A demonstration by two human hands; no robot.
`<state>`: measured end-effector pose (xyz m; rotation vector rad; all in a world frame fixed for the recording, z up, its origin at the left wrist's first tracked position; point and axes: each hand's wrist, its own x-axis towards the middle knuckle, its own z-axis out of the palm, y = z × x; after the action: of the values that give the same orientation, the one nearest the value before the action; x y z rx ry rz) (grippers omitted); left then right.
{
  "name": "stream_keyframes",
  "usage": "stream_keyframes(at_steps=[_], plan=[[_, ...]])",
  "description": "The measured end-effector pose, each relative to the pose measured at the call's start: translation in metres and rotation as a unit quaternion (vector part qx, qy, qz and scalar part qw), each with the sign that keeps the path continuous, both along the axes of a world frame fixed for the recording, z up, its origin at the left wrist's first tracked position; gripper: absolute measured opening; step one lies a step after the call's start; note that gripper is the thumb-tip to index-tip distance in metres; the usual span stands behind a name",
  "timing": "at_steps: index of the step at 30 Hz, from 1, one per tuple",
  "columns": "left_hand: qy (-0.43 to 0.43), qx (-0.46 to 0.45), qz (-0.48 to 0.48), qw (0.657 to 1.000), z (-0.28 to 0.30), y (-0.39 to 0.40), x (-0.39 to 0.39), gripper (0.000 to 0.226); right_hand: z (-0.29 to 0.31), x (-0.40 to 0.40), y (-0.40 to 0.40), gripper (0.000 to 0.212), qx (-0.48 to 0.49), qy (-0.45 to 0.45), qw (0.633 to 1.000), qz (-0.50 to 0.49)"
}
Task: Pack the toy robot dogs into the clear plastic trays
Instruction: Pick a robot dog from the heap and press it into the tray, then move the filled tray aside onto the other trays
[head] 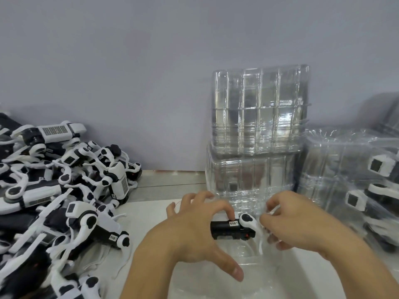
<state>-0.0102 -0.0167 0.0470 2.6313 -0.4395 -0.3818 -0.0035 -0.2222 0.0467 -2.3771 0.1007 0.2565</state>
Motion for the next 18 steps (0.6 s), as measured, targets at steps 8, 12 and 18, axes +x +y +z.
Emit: stream_keyframes(at_steps=[8,12,18], plan=[[-0.029,0.036,0.007,0.999,-0.006,-0.007,0.001,0.085,0.0,0.001,0.0,0.024,-0.001,-0.002,1.0,-0.009],[-0.056,0.04,0.005,0.998,-0.007,-0.005,0.001,0.087,0.003,-0.002,-0.002,0.022,-0.01,-0.01,1.0,-0.007],[-0.084,0.011,-0.001,0.996,0.001,0.001,0.001,0.08,0.011,-0.004,-0.007,0.03,-0.032,-0.043,0.999,0.009]])
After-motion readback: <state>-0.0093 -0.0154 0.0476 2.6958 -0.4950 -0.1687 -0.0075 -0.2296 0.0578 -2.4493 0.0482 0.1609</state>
